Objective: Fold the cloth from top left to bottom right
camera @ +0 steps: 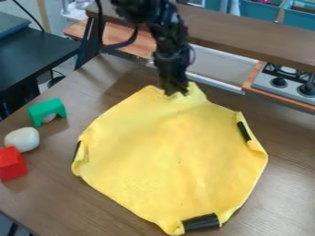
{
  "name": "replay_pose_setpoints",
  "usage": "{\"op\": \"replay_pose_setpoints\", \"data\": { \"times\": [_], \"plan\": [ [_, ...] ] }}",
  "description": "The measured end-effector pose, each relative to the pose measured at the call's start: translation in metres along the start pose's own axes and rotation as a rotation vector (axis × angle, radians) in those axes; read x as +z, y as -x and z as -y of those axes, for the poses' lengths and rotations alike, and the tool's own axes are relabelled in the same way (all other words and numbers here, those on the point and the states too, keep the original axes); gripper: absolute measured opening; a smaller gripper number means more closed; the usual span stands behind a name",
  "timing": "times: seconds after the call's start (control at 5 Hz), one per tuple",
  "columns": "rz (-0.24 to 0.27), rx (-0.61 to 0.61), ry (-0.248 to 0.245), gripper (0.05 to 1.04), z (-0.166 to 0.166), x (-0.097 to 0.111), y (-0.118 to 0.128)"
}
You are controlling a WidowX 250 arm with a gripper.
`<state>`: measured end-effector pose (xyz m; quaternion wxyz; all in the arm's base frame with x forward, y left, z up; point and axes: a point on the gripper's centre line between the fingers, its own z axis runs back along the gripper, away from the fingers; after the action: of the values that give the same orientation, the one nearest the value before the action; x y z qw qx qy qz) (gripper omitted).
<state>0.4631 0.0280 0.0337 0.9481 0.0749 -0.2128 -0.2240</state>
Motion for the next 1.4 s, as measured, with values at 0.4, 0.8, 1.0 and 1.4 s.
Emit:
{"op": "replay_pose_setpoints", "data": {
  "times": [0.4,0.8,1.0,1.4],
  "plan": [
    [0.077,-0.173,-0.03,0.055,0.067,0.029,0.012],
    [0.133,-0.302,-0.011,0.055,0.122,0.052,0.031],
    [0.152,-0.326,0.005,0.055,0.141,0.058,0.037],
    [0.13,-0.372,0.027,0.055,0.176,0.059,0.048]
  ]
}}
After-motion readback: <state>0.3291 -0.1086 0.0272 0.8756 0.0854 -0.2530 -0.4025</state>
